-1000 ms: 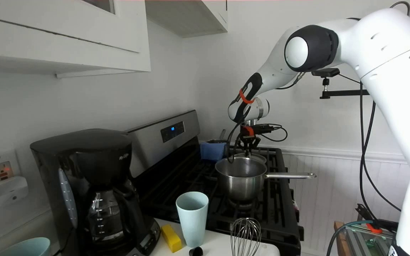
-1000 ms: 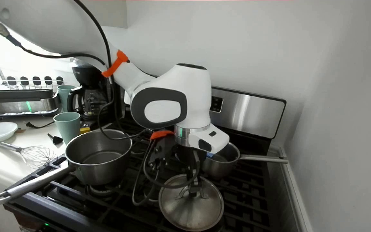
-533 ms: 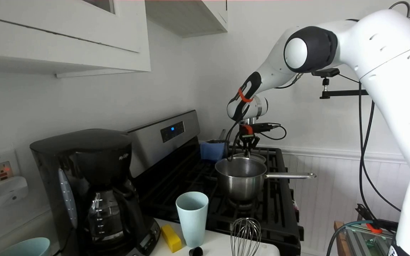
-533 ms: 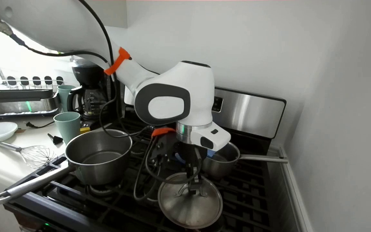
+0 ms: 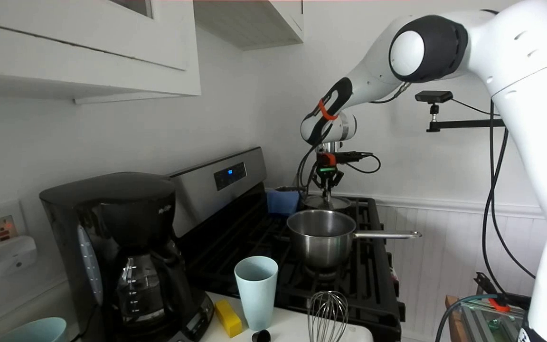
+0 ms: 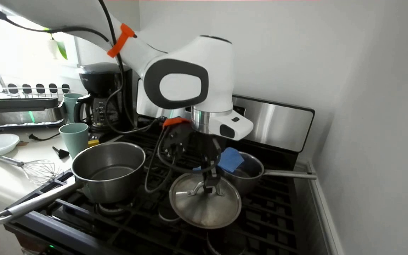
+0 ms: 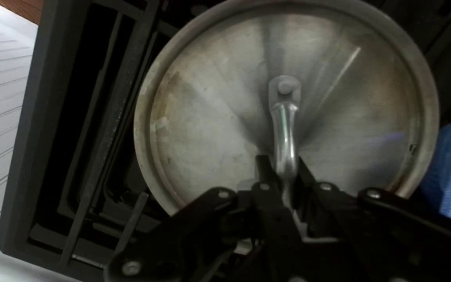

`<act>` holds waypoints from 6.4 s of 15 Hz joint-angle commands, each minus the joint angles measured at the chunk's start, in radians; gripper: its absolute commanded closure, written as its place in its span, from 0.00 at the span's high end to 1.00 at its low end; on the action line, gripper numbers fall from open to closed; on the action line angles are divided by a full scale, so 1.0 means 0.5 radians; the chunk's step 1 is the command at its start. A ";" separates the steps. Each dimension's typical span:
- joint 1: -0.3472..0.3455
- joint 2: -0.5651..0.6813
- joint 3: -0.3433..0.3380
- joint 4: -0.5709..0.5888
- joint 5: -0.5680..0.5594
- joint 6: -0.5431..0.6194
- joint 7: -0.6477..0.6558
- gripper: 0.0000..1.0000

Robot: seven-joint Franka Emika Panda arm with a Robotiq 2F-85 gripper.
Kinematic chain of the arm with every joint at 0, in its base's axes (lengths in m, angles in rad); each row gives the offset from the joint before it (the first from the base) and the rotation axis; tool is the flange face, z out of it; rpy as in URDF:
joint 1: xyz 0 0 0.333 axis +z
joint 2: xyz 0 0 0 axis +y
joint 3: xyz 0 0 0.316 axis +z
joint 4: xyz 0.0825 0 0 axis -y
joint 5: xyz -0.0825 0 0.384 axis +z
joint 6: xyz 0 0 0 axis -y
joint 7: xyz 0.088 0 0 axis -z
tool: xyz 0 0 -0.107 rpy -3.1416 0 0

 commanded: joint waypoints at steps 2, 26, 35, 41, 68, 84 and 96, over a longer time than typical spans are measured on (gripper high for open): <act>0.040 -0.305 0.032 -0.182 0.021 -0.173 -0.106 0.04; 0.420 -1.486 0.314 -1.416 -0.478 0.016 0.131 0.04; 0.419 -1.448 0.342 -1.477 -0.492 0.113 0.104 0.04; 0.408 -1.459 0.408 -1.652 -0.559 0.402 0.204 0.04; 0.420 -1.432 0.413 -1.678 -0.595 0.361 0.242 0.04; 0.414 -1.672 0.393 -1.589 -0.471 0.277 0.193 1.00; 0.391 -1.869 0.377 -1.323 -0.489 -0.233 0.112 1.00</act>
